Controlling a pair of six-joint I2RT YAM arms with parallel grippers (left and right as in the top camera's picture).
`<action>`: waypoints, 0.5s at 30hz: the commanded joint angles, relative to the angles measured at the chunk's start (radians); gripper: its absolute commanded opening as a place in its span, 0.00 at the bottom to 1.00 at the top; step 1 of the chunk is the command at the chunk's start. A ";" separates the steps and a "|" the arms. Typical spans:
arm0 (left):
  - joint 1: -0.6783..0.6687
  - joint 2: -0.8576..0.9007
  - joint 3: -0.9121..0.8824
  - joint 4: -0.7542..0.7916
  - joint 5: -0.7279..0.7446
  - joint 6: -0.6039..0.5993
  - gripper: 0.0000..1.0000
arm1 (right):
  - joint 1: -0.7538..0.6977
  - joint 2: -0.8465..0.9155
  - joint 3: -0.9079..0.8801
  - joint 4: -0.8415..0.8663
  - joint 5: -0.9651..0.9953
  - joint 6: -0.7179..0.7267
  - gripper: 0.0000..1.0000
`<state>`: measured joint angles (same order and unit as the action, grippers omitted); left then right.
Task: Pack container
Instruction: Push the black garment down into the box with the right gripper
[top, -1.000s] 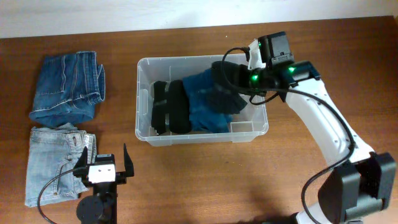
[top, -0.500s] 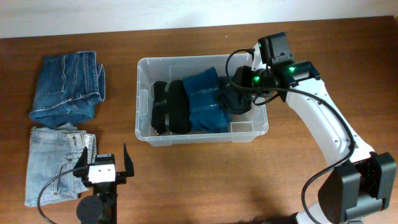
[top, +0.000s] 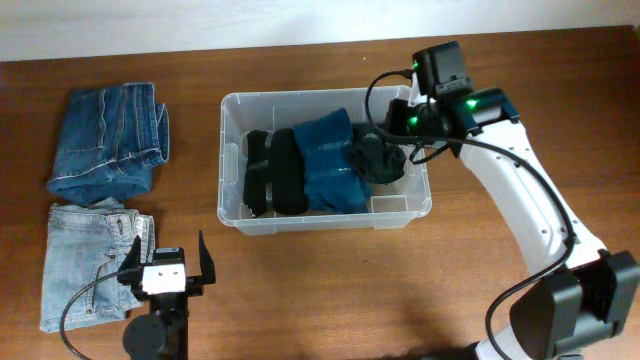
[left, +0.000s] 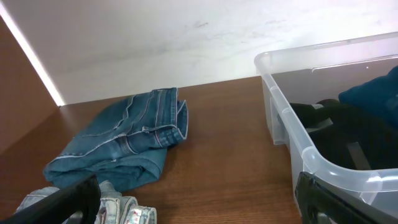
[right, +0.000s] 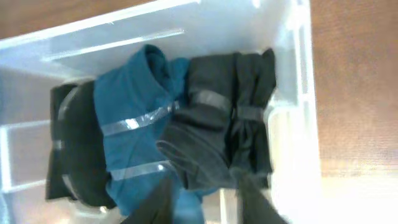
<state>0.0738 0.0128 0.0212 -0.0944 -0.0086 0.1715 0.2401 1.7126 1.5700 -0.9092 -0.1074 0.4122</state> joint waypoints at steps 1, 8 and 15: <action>-0.006 -0.007 -0.006 -0.001 -0.006 0.002 1.00 | 0.049 0.040 0.017 0.000 0.125 0.003 0.15; -0.006 -0.007 -0.006 0.000 -0.006 0.002 1.00 | 0.119 0.153 0.017 0.024 0.251 -0.003 0.04; -0.006 -0.007 -0.006 0.000 -0.006 0.002 1.00 | 0.117 0.252 0.017 0.035 0.277 0.000 0.04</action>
<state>0.0738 0.0128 0.0212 -0.0944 -0.0109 0.1715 0.3588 1.9278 1.5711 -0.8783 0.1196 0.4141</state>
